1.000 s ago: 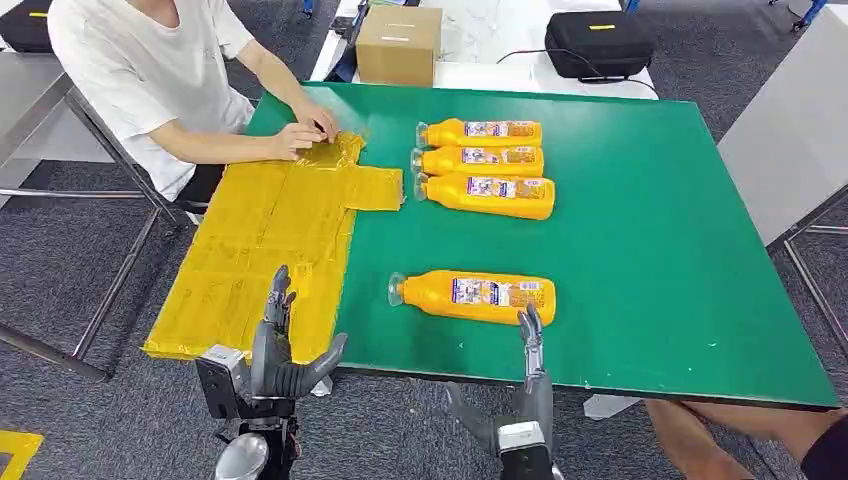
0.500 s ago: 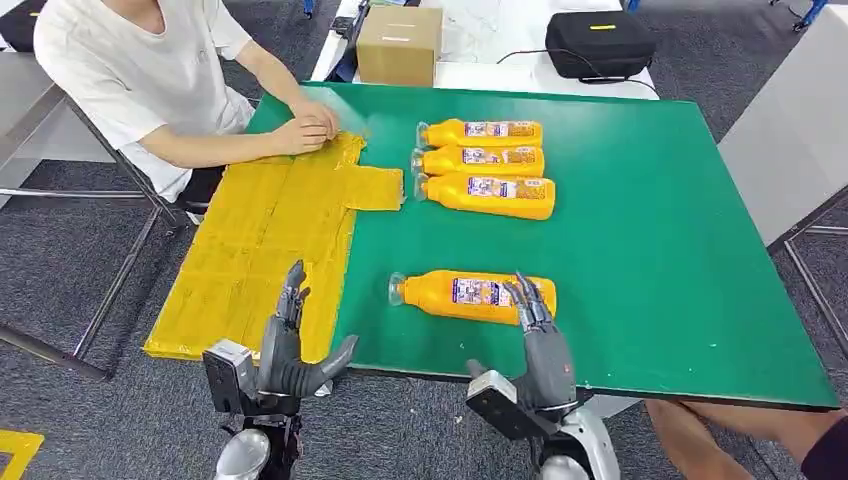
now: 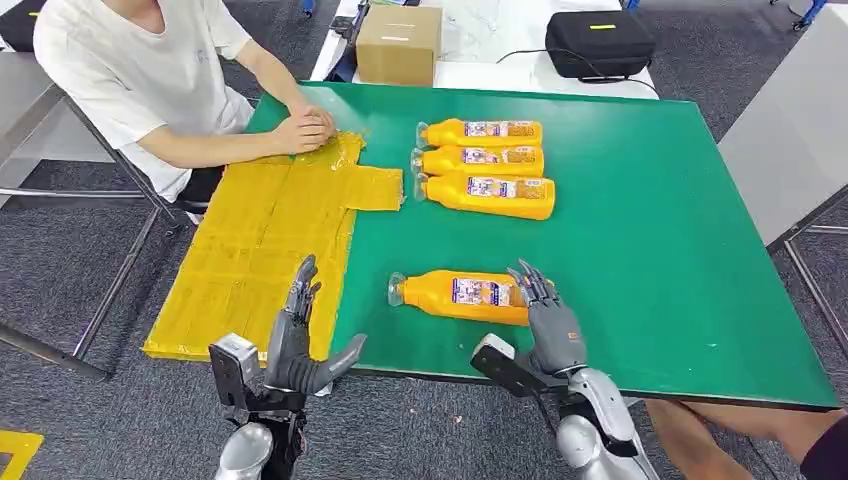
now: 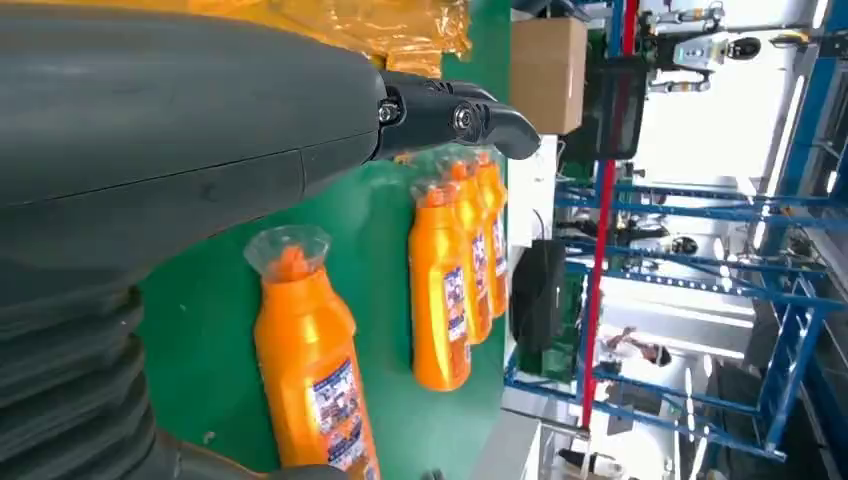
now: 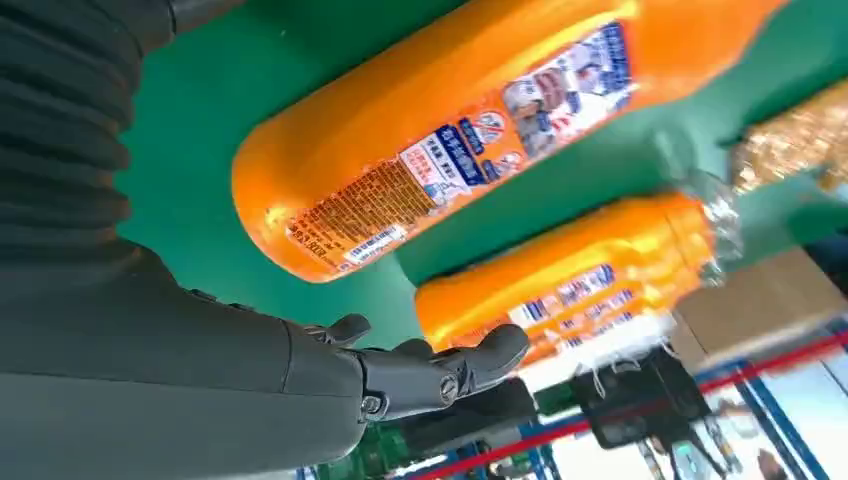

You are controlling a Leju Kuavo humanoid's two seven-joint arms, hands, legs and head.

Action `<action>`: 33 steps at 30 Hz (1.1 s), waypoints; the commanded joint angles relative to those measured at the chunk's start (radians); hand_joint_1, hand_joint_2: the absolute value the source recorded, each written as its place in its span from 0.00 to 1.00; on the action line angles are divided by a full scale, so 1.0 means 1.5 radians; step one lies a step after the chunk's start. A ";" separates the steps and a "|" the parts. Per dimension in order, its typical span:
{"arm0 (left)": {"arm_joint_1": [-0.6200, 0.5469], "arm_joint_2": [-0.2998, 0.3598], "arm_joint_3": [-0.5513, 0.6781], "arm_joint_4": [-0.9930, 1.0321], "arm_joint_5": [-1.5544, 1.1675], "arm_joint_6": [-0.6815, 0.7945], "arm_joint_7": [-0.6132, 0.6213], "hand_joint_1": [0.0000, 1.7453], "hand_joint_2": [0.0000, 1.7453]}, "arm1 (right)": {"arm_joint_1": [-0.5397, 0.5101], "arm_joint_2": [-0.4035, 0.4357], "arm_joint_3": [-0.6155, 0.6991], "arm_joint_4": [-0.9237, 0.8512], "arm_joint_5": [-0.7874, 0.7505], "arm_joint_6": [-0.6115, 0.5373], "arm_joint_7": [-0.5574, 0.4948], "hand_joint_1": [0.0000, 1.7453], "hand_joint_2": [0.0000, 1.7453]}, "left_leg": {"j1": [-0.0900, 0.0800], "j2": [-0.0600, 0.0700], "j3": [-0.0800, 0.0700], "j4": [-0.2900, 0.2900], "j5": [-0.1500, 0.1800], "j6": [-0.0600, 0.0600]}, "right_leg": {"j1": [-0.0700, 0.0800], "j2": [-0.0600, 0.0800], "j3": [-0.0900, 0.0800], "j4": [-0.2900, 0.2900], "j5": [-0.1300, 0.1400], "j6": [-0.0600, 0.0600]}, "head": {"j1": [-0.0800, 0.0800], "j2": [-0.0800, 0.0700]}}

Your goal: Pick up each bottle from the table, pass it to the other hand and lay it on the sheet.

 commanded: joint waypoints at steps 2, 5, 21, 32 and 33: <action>-0.022 0.024 -0.002 0.030 0.001 -0.004 0.004 0.00 1.00 | -0.114 -0.035 0.066 0.154 0.040 0.044 0.053 0.00 1.00 | 0.000 0.001 0.002 -0.001 -0.001 0.000 | 0.000 0.001 0.002 -0.001 0.000 -0.001 | 0.000 0.000; -0.019 0.023 0.001 0.028 0.001 -0.004 0.004 0.00 1.00 | -0.119 -0.043 0.074 0.155 0.069 0.028 0.072 0.00 1.00 | 0.000 0.001 0.005 -0.001 -0.002 -0.001 | 0.001 0.001 0.005 -0.001 -0.002 -0.001 | 0.000 0.000; -0.018 0.022 0.014 0.025 -0.003 -0.007 0.008 0.00 1.00 | -0.172 -0.041 0.071 0.211 0.112 0.043 0.096 0.00 1.00 | 0.000 0.001 0.004 0.000 -0.001 -0.001 | 0.000 0.001 0.004 -0.001 -0.001 -0.001 | 0.000 0.000; -0.032 0.025 0.016 0.049 -0.008 -0.012 0.008 0.00 1.00 | -0.223 -0.024 0.114 0.357 0.070 0.100 0.062 0.00 1.00 | 0.001 0.001 0.005 0.000 -0.002 -0.001 | 0.001 0.001 0.005 -0.001 -0.001 -0.001 | 0.000 0.000; -0.033 0.025 0.016 0.050 -0.008 -0.012 0.008 0.00 1.00 | -0.223 -0.022 0.116 0.362 0.069 0.101 0.060 0.00 1.00 | 0.000 0.001 0.004 -0.001 -0.001 -0.001 | 0.000 0.001 0.004 -0.001 -0.001 -0.001 | 0.000 0.000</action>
